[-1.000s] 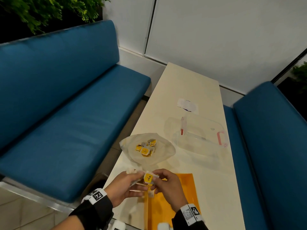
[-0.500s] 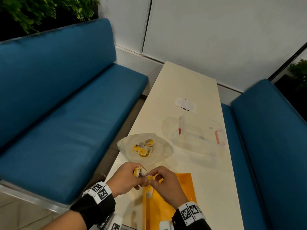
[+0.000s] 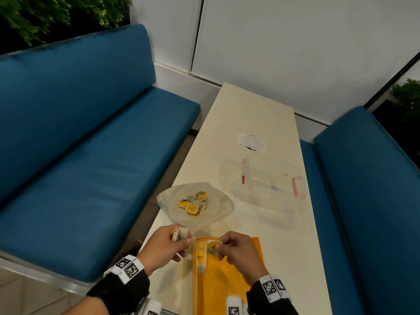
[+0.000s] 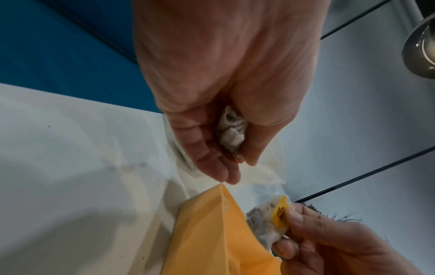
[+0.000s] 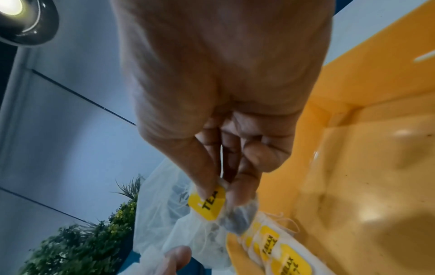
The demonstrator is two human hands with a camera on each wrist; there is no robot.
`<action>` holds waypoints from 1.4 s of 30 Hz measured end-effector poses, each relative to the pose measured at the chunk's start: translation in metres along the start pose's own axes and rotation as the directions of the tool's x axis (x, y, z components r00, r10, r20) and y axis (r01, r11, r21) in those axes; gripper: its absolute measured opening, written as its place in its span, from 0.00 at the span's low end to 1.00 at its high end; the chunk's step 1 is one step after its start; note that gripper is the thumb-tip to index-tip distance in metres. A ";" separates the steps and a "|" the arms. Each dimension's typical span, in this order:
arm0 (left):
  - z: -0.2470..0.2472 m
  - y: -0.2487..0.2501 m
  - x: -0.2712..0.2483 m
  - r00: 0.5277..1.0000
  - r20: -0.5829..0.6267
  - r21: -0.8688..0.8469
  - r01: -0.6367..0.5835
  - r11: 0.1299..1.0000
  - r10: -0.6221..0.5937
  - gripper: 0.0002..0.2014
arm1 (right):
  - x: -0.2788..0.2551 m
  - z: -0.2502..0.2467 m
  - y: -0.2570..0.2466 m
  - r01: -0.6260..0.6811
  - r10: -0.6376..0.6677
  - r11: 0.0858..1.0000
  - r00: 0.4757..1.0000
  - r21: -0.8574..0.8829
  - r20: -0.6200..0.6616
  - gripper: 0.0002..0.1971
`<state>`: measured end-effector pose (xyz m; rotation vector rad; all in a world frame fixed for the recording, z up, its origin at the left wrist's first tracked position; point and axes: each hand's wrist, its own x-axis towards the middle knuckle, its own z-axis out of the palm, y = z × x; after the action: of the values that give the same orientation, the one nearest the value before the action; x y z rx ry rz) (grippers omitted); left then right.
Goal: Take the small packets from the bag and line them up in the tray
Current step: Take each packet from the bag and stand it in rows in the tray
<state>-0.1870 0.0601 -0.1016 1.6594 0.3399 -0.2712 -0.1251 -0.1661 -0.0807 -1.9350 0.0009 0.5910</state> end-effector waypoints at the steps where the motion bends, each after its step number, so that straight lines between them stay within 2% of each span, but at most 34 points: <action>1: 0.001 -0.002 0.000 1.000 0.012 -0.007 0.023 1.000 -0.023 0.02 | 0.000 0.000 0.001 -0.018 0.018 1.000 1.000 -0.004 0.010 0.02; 4: 0.007 -0.009 0.002 0.996 0.034 0.010 0.081 0.997 -0.081 0.02 | 0.003 0.002 0.006 -0.061 0.061 0.998 0.997 -0.011 0.050 0.02; 7: 0.014 -0.014 0.003 0.992 0.043 0.038 0.118 0.992 -0.120 0.07 | 0.003 0.006 0.013 -0.104 0.113 0.991 0.986 -0.080 0.120 0.06; 10: 0.023 -0.014 0.002 0.988 0.069 0.060 0.134 0.989 -0.138 0.09 | 0.000 0.014 0.020 -0.144 0.174 0.977 0.965 -0.158 0.194 0.09; 13: 0.028 -0.017 0.004 0.987 0.085 0.083 0.130 0.988 -0.137 0.10 | -0.001 0.023 0.028 -0.185 0.220 0.967 0.953 -0.176 0.210 0.10; 20: 0.035 -0.025 0.008 0.987 0.059 0.128 0.143 0.982 -0.151 0.12 | 0.005 0.039 0.031 -0.194 0.239 0.953 0.953 -0.234 0.185 0.09; 28: 0.033 -0.028 0.010 0.986 0.050 0.086 0.154 0.984 -0.159 0.17 | 0.012 0.049 0.036 -0.180 0.212 0.936 0.974 -0.301 0.076 0.08; 42: 0.034 -0.028 0.008 0.985 0.067 0.078 0.155 0.985 -0.160 0.11 | 0.020 0.056 0.036 -0.206 0.217 0.932 0.976 -0.298 0.005 0.11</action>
<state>-0.1891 0.0300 -0.1345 1.6918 0.4107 -0.4666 -0.1392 -0.1288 -0.1373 -2.2315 0.1041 0.8092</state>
